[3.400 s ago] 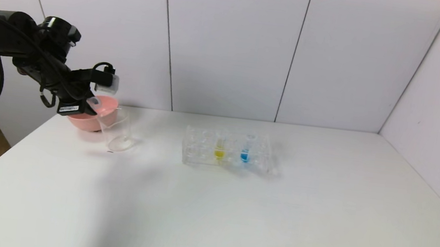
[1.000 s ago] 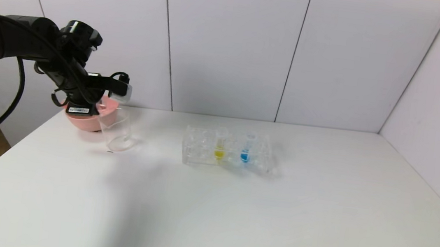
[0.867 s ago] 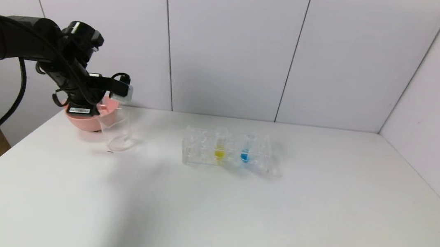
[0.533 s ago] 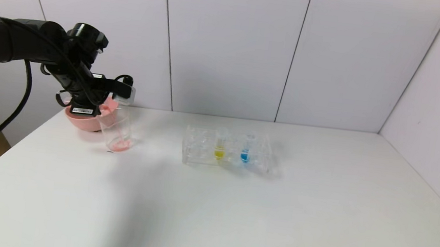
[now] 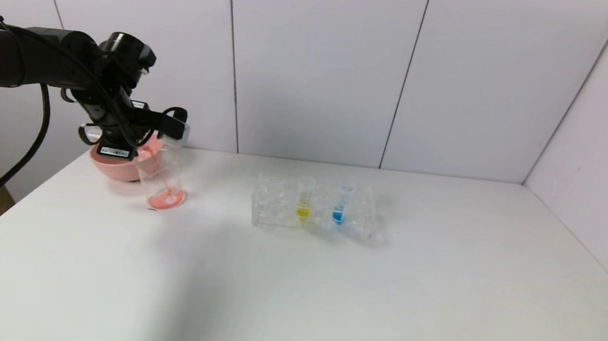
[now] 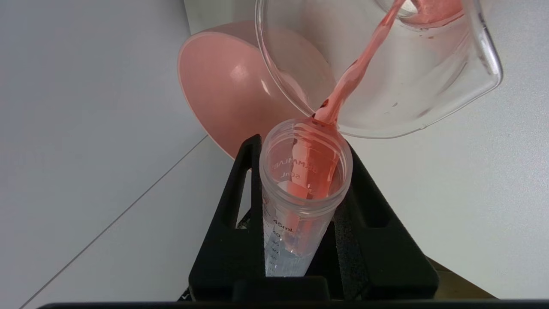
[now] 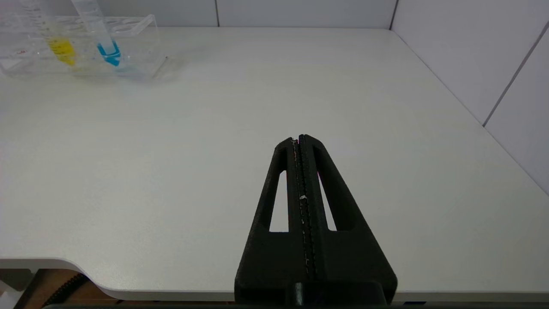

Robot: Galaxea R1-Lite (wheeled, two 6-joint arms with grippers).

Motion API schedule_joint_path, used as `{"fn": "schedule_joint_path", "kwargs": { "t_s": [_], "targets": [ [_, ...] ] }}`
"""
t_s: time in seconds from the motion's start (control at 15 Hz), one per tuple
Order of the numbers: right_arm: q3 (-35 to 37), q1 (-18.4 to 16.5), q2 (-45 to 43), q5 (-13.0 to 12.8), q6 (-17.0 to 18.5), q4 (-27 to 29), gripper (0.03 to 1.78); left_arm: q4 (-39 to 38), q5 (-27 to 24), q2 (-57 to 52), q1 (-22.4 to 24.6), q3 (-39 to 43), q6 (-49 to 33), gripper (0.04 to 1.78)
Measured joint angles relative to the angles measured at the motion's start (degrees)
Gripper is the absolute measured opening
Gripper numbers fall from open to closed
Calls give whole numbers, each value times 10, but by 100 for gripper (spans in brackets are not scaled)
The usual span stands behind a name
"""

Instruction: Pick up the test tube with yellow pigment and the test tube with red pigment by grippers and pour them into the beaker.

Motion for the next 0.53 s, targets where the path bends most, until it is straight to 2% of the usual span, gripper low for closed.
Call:
{"fn": "schedule_joint_path", "kwargs": {
  "t_s": [0.53],
  "targets": [
    [0, 0, 0, 0, 0, 0, 11, 8, 42, 0, -10, 1, 24, 47]
  ]
}}
